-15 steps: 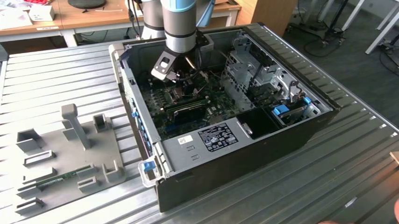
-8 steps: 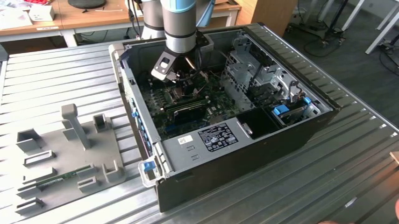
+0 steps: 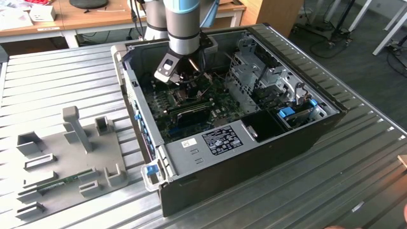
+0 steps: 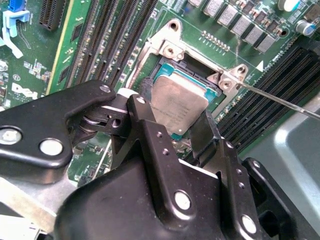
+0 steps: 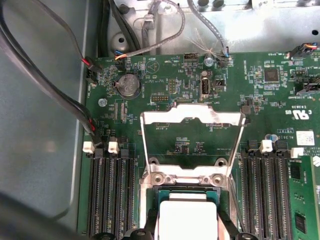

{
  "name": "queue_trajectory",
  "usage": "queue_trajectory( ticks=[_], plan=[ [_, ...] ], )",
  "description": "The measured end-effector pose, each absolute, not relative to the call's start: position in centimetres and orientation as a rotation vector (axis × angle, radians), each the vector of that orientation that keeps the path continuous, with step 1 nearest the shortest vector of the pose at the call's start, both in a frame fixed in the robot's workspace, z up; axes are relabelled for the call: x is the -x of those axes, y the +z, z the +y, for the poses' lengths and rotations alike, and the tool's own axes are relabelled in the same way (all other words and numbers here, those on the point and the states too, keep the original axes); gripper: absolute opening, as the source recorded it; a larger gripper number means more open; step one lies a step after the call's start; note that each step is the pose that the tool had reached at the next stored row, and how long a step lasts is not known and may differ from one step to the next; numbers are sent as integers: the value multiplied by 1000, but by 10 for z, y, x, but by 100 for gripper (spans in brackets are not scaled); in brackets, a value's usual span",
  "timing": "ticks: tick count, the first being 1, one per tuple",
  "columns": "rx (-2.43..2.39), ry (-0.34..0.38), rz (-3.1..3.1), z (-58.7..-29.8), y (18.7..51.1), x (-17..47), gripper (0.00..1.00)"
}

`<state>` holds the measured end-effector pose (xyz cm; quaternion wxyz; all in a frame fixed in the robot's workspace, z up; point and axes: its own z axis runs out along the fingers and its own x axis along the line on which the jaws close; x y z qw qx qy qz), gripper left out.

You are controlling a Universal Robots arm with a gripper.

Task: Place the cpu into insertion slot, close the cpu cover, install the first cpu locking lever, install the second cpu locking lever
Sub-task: 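Place the cpu into insertion slot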

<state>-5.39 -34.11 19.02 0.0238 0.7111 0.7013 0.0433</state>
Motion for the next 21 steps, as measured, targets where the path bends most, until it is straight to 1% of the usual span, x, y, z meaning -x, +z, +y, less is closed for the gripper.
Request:
queue_trajectory(
  ticks=[10,11,12,14,15,21],
  plan=[
    [-2201,135,2170,-341,189,54,54],
    [-2201,137,2170,-341,189,54,55],
    [-2201,141,2171,-340,188,53,59],
    [-2201,137,2171,-341,188,54,59],
    [-2201,135,2171,-341,189,54,67],
    [-2201,135,2171,-341,192,54,67]
  ],
)
